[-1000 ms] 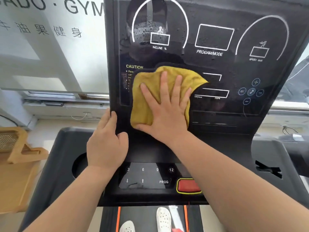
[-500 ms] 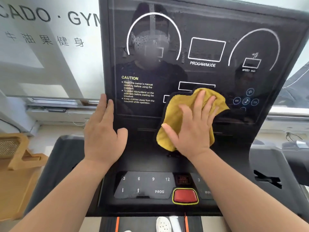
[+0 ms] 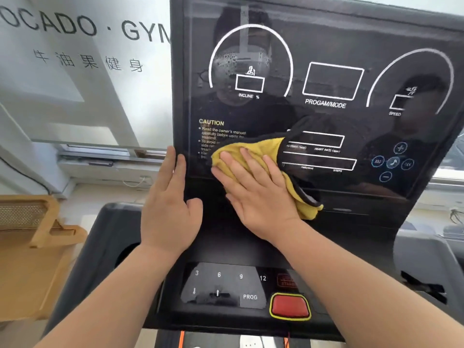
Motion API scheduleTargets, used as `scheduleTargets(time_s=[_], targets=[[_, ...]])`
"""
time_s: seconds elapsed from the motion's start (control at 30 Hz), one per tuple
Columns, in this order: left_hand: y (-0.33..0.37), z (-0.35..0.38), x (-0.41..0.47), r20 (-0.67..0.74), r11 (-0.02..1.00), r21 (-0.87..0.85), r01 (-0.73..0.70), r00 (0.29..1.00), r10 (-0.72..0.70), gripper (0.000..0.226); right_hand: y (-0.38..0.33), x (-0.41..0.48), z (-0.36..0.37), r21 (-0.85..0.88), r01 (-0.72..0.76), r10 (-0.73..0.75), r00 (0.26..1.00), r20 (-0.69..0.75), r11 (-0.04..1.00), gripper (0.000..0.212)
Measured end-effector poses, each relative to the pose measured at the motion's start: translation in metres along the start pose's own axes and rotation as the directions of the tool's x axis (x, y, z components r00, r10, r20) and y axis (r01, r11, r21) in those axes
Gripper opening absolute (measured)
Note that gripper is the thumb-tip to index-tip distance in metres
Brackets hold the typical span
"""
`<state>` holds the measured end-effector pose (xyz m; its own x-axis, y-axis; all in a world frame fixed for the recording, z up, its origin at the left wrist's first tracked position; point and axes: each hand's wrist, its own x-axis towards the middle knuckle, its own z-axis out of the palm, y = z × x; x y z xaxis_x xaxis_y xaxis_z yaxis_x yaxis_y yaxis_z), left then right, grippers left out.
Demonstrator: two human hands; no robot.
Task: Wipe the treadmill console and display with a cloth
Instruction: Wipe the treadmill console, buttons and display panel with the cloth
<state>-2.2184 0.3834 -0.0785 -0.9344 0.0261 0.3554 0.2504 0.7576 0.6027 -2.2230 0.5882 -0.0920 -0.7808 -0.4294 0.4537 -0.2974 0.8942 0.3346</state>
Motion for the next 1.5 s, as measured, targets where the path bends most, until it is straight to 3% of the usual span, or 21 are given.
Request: scheduleTargets(time_s=[0.13,0.23,0.33,0.47,0.6,0.67,0.9,1.0,1.17,1.37,1.5], targets=[[0.0,-0.008,0.001,0.061,1.0,0.006,0.015,0.998,-0.016,0.078,0.043,-0.01,-0.006,-0.03,-0.204,0.202,0.978,-0.058,0.979,0.066],[0.0,-0.012,0.001,0.088,1.0,-0.011,0.028,0.996,-0.027,0.077,0.052,0.032,-0.021,-0.023,-0.31,0.308,0.95,-0.045,0.951,0.085],[0.001,-0.015,0.001,0.099,0.999,-0.03,0.044,0.994,-0.041,0.078,0.038,0.082,-0.034,0.0,-0.355,0.354,0.933,-0.063,0.935,0.087],[0.002,-0.018,0.001,0.097,0.996,-0.063,0.07,0.993,-0.064,0.078,0.015,0.094,-0.033,-0.01,-0.212,0.212,0.976,-0.042,0.977,0.079],[0.0,-0.015,0.002,0.113,0.994,-0.077,0.075,0.991,-0.066,0.077,-0.001,0.049,-0.01,-0.036,0.005,-0.006,1.0,-0.008,0.999,0.073],[-0.002,-0.014,0.002,0.111,0.993,-0.096,0.063,0.992,-0.052,0.076,0.007,0.028,-0.003,-0.001,0.009,-0.009,0.999,-0.037,1.0,0.07],[-0.001,-0.019,0.002,0.153,0.986,-0.12,0.115,0.984,-0.096,0.079,0.059,0.055,-0.031,-0.004,-0.314,0.314,0.948,-0.055,0.949,0.076],[0.0,-0.024,0.002,0.177,0.982,-0.14,0.128,0.979,-0.103,0.08,0.061,0.098,-0.047,0.024,-0.374,0.375,0.924,-0.074,0.927,0.076],[0.001,-0.025,-0.001,0.189,0.978,-0.158,0.136,0.976,-0.105,0.083,0.025,0.115,-0.044,0.016,-0.208,0.209,0.975,-0.074,0.978,0.074],[0.007,-0.021,-0.001,0.116,0.979,-0.156,0.13,0.987,-0.113,0.08,0.005,0.054,-0.012,0.007,0.05,-0.05,0.998,-0.033,0.999,0.07],[0.009,-0.02,0.002,0.08,0.978,-0.146,0.149,0.987,-0.139,0.074,0.037,0.036,-0.016,-0.001,-0.028,0.028,0.998,-0.062,1.0,0.074]])
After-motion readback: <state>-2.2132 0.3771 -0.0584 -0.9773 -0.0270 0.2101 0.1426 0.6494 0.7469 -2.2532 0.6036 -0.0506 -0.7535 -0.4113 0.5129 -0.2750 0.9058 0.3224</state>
